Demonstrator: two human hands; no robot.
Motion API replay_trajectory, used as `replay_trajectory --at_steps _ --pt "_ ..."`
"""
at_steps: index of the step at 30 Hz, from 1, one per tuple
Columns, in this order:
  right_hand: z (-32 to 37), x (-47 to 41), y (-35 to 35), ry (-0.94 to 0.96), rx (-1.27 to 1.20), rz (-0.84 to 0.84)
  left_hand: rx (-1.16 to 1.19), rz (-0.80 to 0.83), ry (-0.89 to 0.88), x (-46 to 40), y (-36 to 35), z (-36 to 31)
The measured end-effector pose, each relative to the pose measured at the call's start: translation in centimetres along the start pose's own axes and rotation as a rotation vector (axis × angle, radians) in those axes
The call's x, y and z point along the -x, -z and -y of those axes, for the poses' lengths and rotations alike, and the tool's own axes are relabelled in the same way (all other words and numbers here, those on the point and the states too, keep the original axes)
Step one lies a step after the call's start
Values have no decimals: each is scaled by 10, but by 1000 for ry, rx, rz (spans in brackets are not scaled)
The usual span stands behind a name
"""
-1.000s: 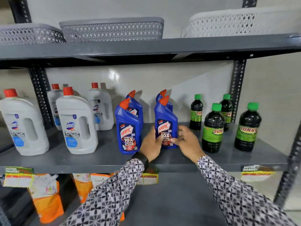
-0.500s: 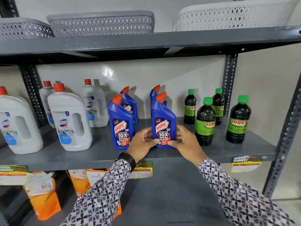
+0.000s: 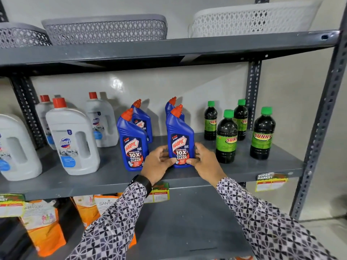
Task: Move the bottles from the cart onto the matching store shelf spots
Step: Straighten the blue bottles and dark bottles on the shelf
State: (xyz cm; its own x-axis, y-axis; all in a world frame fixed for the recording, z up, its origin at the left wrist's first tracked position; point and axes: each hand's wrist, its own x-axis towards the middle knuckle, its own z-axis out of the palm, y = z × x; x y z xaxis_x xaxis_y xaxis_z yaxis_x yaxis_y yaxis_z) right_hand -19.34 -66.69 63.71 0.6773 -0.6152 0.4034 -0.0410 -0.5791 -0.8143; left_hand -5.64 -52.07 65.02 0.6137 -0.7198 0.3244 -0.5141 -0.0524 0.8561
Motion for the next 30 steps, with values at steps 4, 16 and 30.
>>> replay_trajectory --at_steps 4,16,30 --pt "7 4 4 -11 -14 30 -12 -12 8 8 -1 -10" --pt "-40 35 132 40 126 -464 -145 -232 -251 49 -114 -67" --pt "-70 -3 143 8 8 -24 98 39 -78 -27 -157 -73"
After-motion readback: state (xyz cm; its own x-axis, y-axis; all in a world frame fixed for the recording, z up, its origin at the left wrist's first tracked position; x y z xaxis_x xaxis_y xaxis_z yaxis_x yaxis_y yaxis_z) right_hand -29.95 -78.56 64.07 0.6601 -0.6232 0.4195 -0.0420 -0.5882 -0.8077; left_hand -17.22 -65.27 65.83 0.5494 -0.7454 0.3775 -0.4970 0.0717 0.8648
